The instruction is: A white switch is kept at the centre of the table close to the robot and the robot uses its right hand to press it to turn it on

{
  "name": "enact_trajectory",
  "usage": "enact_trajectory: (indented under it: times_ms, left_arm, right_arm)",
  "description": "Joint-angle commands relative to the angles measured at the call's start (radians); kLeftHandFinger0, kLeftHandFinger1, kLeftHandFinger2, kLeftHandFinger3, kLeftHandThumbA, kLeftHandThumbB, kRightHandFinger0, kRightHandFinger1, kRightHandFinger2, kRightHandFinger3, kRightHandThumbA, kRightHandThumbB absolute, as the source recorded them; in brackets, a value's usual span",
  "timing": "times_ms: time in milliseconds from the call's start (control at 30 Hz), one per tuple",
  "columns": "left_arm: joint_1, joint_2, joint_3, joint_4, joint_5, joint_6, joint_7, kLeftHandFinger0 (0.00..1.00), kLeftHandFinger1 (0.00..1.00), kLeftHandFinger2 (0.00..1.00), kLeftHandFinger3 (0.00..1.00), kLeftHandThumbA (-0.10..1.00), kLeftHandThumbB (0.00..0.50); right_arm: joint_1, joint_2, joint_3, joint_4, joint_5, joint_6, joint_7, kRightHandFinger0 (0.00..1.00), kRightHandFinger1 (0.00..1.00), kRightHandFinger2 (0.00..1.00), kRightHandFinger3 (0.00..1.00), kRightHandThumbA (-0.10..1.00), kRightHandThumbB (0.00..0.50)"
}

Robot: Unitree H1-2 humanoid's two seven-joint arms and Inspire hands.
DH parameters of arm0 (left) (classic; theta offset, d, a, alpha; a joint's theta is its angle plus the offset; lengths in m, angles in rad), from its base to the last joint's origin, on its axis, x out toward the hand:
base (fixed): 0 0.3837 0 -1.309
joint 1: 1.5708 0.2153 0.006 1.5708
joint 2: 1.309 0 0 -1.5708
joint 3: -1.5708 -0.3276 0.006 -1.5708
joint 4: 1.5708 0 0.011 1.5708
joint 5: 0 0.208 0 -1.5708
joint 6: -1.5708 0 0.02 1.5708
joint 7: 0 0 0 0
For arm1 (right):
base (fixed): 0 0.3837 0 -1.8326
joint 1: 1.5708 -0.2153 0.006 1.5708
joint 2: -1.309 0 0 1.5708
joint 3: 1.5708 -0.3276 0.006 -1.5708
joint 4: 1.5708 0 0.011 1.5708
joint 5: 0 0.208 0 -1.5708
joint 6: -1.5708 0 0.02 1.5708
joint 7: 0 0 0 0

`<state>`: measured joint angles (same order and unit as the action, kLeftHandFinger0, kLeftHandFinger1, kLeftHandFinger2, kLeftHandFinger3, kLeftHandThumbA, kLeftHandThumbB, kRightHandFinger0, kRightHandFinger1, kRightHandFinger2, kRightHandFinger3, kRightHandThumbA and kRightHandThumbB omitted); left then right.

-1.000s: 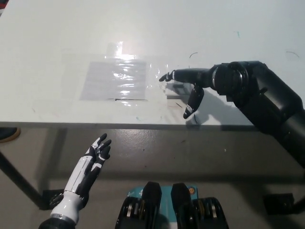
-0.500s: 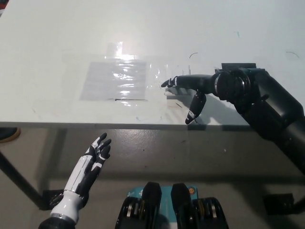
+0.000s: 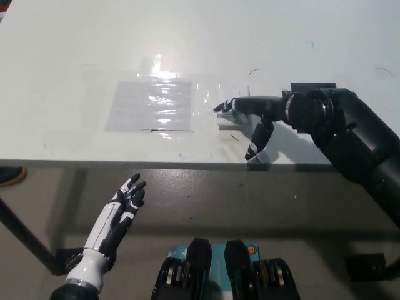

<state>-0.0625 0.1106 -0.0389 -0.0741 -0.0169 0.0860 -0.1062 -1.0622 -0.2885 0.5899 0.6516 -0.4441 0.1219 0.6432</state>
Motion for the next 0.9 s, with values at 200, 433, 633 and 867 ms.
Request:
enact_trajectory:
  times_ms: [200,433,633,867]
  left_arm:
    - [-0.019,0.016,0.009,-0.028,-0.014,-0.019,-0.015,1.0,1.0,1.0,1.0,0.87,0.01]
    - [-0.026,0.018,0.017,-0.024,-0.033,-0.023,-0.02,1.0,1.0,1.0,1.0,0.83,0.0]
    - [-0.031,0.018,0.016,-0.027,-0.014,-0.023,-0.009,1.0,1.0,1.0,1.0,0.84,0.0]
    - [-0.044,0.02,0.015,-0.012,-0.014,-0.025,-0.012,1.0,1.0,1.0,1.0,0.86,0.0]
  right_arm:
    - [-0.193,-0.064,-0.45,-0.258,0.291,0.093,0.001,1.0,1.0,1.0,1.0,1.0,0.299]
    - [-0.061,-0.083,-0.688,-0.68,0.474,0.257,0.004,1.0,1.0,1.0,1.0,1.0,0.291]
    - [0.252,-0.134,-0.863,-1.101,0.716,0.348,-0.006,1.0,1.0,1.0,1.0,1.0,0.329]
    - [0.595,-0.121,-0.996,-1.35,0.949,0.336,-0.044,1.0,1.0,1.0,1.0,1.0,0.315]
